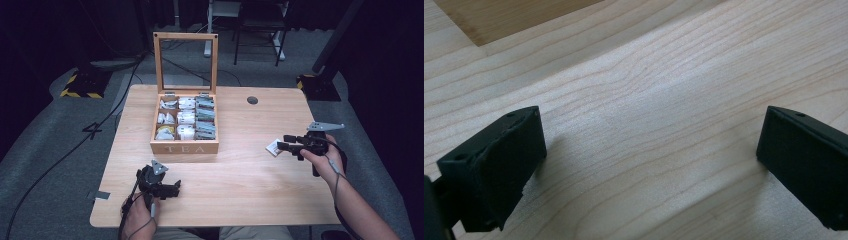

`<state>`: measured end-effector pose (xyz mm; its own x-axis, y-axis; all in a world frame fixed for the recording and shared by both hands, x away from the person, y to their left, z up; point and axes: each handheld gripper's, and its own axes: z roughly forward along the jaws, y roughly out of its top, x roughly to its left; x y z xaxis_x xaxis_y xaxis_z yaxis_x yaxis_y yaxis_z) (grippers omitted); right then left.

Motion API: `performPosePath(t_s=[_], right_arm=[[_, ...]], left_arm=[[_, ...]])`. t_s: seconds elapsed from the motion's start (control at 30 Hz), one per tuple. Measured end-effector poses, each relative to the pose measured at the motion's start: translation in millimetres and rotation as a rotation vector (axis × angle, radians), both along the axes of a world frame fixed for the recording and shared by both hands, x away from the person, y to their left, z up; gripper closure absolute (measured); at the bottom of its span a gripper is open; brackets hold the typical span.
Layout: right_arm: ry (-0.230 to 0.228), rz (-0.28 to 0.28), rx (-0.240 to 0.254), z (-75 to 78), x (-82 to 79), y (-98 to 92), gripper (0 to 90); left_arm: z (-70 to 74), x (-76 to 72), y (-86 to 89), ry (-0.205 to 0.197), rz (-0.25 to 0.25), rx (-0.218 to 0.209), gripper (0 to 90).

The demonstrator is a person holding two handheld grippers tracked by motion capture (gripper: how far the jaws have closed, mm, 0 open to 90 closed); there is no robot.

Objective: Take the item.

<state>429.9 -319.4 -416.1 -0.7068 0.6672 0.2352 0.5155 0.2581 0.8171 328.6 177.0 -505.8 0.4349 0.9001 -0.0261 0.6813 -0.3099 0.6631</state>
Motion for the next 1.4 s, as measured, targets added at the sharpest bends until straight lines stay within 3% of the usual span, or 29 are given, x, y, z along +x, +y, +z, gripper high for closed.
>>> performPosePath(t_s=[0.1, 0.27, 0.43, 0.53, 0.6, 0.7, 0.77, 0.83, 1.0, 1.13, 1.27, 1.4], right_arm=[[0.012, 0.042, 0.030, -3.8, -19.3, 3.9, 46.6], [0.010, 0.087, 0.035, -7.7, -43.2, 9.9, 46.6], [-0.017, 0.109, -0.023, -14.5, -58.0, 18.4, 46.5], [0.007, 0.111, -0.012, -23.2, -65.2, 19.9, 48.6], [0.054, 0.126, 0.020, -40.2, -74.6, 21.7, 48.5], [0.083, 0.135, 0.005, -56.9, -79.7, 24.4, 48.3], [0.085, 0.140, -0.039, -65.6, -81.2, 27.2, 48.2], [0.064, 0.148, -0.099, -71.2, -81.7, 31.8, 48.0], [0.042, 0.181, -0.162, -79.8, -84.3, 43.1, 47.4], [-0.012, 0.191, -0.229, -81.8, -88.4, 49.9, 44.1], [-0.097, 0.216, -0.268, -87.7, -90.0, 57.3, 26.9], [-0.090, 0.210, -0.275, -88.3, -88.2, 59.8, 21.7]], left_arm=[[0.1, 0.1, 0.2, -0.001, -0.001, 0.003, 0.0], [0.1, 0.1, 0.2, -0.001, -0.001, 0.003, 0.0], [0.1, 0.1, 0.1, 0.000, -0.001, 0.002, 0.0], [0.1, 0.1, 0.2, -0.001, -0.001, 0.003, 0.0], [0.1, 0.1, 0.2, -0.001, -0.001, 0.003, 0.0], [0.1, 0.1, 0.1, 0.000, -0.001, 0.002, 0.0], [0.1, 0.1, 0.2, -0.001, -0.001, 0.002, 0.0], [0.1, 0.1, 0.2, -0.001, -0.001, 0.003, 0.0], [0.1, 0.2, 0.2, -0.001, -0.002, 0.002, 0.0], [0.1, 0.1, 0.2, -0.001, -0.001, 0.002, 0.0], [0.0, 0.0, 0.1, 0.000, -0.001, 0.001, 0.0], [0.0, 0.0, 0.0, 0.000, 0.000, 0.000, 0.0]])
